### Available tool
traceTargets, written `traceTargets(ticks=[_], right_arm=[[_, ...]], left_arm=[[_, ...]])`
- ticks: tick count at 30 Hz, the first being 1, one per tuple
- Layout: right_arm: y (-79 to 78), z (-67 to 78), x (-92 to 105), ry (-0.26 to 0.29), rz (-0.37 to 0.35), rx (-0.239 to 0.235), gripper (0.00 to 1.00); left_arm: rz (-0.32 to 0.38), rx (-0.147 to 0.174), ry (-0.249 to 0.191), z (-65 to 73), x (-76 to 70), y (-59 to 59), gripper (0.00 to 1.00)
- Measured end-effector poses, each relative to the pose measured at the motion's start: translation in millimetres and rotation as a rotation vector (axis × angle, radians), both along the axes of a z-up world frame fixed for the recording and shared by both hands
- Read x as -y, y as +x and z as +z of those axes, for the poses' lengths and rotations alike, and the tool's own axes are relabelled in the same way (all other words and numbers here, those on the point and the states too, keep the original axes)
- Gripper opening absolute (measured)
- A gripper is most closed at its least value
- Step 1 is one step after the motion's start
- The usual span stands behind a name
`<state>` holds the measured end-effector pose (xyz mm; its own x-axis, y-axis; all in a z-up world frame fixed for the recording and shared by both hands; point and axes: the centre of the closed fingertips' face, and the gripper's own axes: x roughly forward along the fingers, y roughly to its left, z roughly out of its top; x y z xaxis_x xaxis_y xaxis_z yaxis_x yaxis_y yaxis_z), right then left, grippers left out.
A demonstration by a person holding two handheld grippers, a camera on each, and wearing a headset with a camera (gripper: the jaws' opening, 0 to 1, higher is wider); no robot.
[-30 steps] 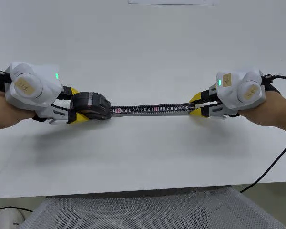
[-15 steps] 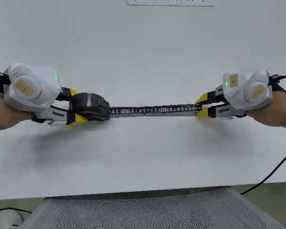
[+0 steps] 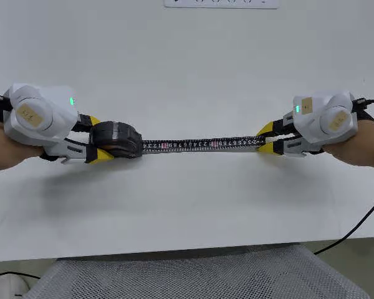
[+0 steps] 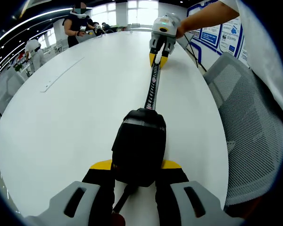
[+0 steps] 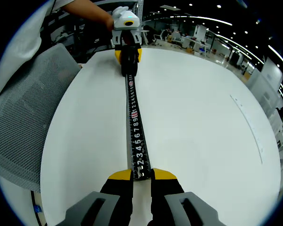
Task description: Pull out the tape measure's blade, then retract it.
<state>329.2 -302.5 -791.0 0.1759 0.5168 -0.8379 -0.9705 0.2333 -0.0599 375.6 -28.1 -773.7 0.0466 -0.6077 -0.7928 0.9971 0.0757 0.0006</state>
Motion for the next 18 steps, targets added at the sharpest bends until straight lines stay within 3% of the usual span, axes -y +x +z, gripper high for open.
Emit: traceTargets(ticks=[18], right_arm=[[1.8,-1.4,6.2,0.005,-0.026,-0.018,0.11]], left_arm=[[0.006,0.003,0.001,-0.4,0.7,0.7,0.28]])
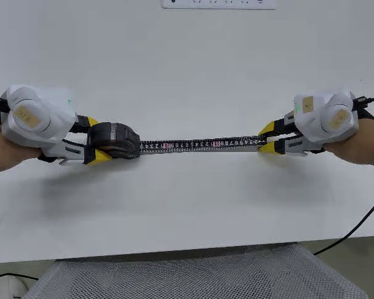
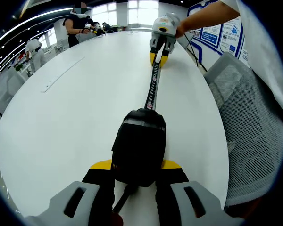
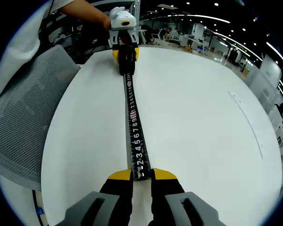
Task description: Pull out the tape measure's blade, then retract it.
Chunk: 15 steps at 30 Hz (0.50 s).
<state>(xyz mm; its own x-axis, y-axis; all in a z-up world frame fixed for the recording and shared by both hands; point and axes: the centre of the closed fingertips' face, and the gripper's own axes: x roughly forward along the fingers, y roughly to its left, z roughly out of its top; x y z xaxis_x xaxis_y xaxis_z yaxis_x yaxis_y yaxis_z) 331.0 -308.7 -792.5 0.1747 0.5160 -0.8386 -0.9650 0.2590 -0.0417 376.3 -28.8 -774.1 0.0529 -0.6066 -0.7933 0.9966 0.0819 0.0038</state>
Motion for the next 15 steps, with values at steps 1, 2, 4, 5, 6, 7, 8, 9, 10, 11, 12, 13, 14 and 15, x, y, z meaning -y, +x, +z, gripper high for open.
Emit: traceTargets(ticks=[1,2,4,5,6,7,8,9,10,11,12,13,14,15], right_arm=[[0.2,0.0,-0.4,-0.002,0.000,0.000,0.11],[0.4,-0.1,-0.5,-0.005,0.001,-0.001,0.11],[0.6,0.0,-0.9,-0.008,-0.002,-0.006,0.12],[0.6,-0.1,-1.0,-0.010,0.001,-0.006,0.12],[0.7,0.0,-1.1,-0.011,0.003,-0.006,0.12],[0.7,-0.2,-1.0,-0.011,0.003,-0.010,0.12],[0.4,-0.1,-1.2,-0.009,-0.001,-0.016,0.12],[0.7,0.1,-1.3,-0.011,0.002,-0.014,0.12],[0.7,0.2,-1.3,-0.012,0.002,-0.015,0.12],[0.7,0.2,-1.4,-0.013,0.001,-0.018,0.12],[0.6,0.2,-1.4,-0.014,0.000,-0.019,0.12],[0.6,0.2,-1.5,-0.015,0.001,-0.019,0.13],[0.7,0.4,-1.4,-0.017,0.001,-0.021,0.13],[0.7,0.4,-1.4,-0.019,0.004,-0.020,0.13]], left_arm=[[0.001,0.000,0.000,-0.2,-0.4,0.1,0.28],[0.001,0.000,-0.001,-0.2,-0.4,0.2,0.28],[0.005,-0.002,-0.001,-0.2,-0.3,0.5,0.28],[0.007,-0.002,0.000,-0.2,-0.3,0.4,0.28],[0.009,-0.003,0.000,-0.1,-0.3,0.4,0.28],[0.010,-0.002,-0.001,-0.1,-0.2,0.4,0.28],[0.013,-0.004,-0.002,-0.1,-0.2,0.3,0.28],[0.015,-0.007,-0.003,-0.1,-0.2,0.4,0.28],[0.017,-0.010,-0.004,-0.1,-0.1,0.4,0.28],[0.018,-0.011,-0.006,0.0,0.0,0.2,0.28],[0.020,-0.012,-0.005,0.1,0.1,0.2,0.28],[0.019,-0.012,-0.005,0.0,-0.2,0.5,0.29],[0.021,-0.013,-0.005,-0.1,-0.2,0.7,0.29],[0.023,-0.015,-0.005,-0.1,-0.2,0.7,0.29]])
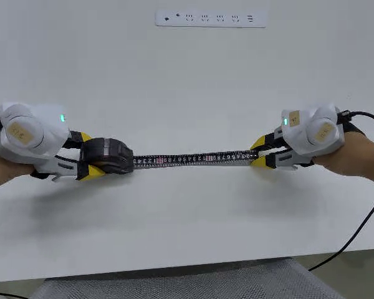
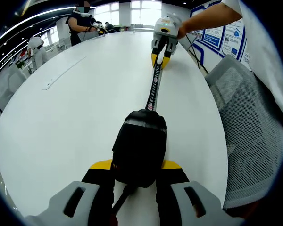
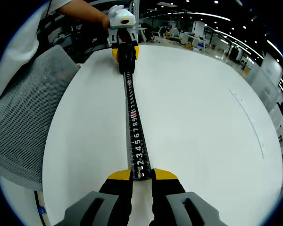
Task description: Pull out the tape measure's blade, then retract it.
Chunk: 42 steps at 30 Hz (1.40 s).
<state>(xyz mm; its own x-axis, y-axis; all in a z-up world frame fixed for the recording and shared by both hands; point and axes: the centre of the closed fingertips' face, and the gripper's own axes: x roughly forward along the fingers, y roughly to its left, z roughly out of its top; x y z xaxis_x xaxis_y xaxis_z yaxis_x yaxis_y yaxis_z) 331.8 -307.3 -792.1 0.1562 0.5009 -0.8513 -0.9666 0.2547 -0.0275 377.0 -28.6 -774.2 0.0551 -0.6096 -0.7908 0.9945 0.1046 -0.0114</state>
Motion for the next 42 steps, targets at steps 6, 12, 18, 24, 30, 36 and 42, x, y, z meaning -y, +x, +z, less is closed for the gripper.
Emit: traceTargets(ticks=[6,12,18,24,30,36,42], right_arm=[[0.3,0.0,0.4,-0.007,0.000,-0.004,0.14],[0.2,0.3,0.3,-0.009,-0.001,-0.007,0.14],[0.9,0.3,0.7,-0.013,-0.002,0.000,0.15],[3.1,2.9,1.1,0.005,-0.043,-0.014,0.22],[1.7,3.1,-0.1,0.009,-0.049,-0.019,0.23],[2.0,5.7,-0.1,0.025,-0.074,-0.021,0.24],[3.0,9.6,-1.8,0.055,-0.127,-0.032,0.31]], left_arm=[[0.001,0.001,0.000,0.2,0.1,-0.4,0.29],[0.001,0.003,0.000,0.2,0.1,-0.5,0.29],[0.001,0.003,-0.002,0.2,0.1,-0.8,0.29],[0.011,-0.005,-0.014,2.3,1.1,-1.1,0.33],[0.008,-0.003,-0.022,3.6,4.3,-0.9,0.36],[0.013,-0.004,-0.029,5.4,4.3,-1.2,0.37],[0.036,-0.010,-0.033,7.7,0.9,-0.7,0.43]])
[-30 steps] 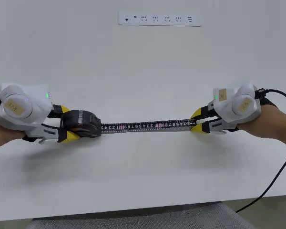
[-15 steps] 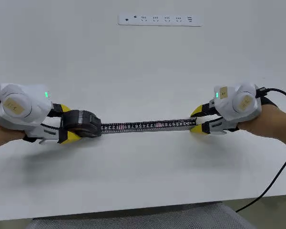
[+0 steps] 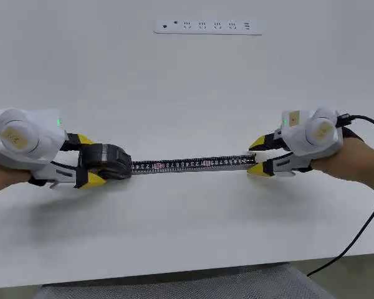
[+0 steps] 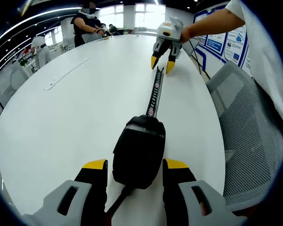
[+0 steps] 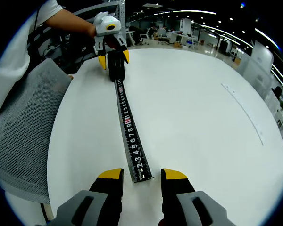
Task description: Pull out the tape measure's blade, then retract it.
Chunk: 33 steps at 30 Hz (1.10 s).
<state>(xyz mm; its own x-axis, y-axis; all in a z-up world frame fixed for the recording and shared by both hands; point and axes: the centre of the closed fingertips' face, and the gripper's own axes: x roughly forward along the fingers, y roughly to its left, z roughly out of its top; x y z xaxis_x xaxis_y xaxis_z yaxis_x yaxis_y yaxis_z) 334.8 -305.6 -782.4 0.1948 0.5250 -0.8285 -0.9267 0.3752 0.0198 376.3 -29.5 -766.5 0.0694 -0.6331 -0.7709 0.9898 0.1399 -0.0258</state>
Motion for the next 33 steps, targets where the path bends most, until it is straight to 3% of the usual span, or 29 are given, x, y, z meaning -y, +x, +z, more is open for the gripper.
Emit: traceTargets(ticks=[3,10,13,24,33], right_arm=[[-0.9,2.5,-2.6,0.021,-0.029,-0.009,0.37],[-4.5,9.5,-7.5,0.044,-0.063,-0.002,0.46],[-7.1,11.0,-10.3,0.062,-0.082,-0.016,0.50],[-3.4,15.3,-14.6,0.082,-0.131,0.015,0.77],[-7.0,20.1,-16.6,0.094,-0.146,0.018,0.76]], left_arm=[[0.026,-0.009,-0.019,4.6,-0.1,-0.4,0.47],[0.078,0.003,-0.028,6.8,-7.4,-1.0,0.53],[0.125,-0.004,-0.053,10.1,-9.2,-1.5,0.57],[0.229,-0.005,-0.106,17.3,-14.0,-4.7,0.69],[0.279,-0.002,-0.132,22.2,-16.3,-6.0,0.72]])
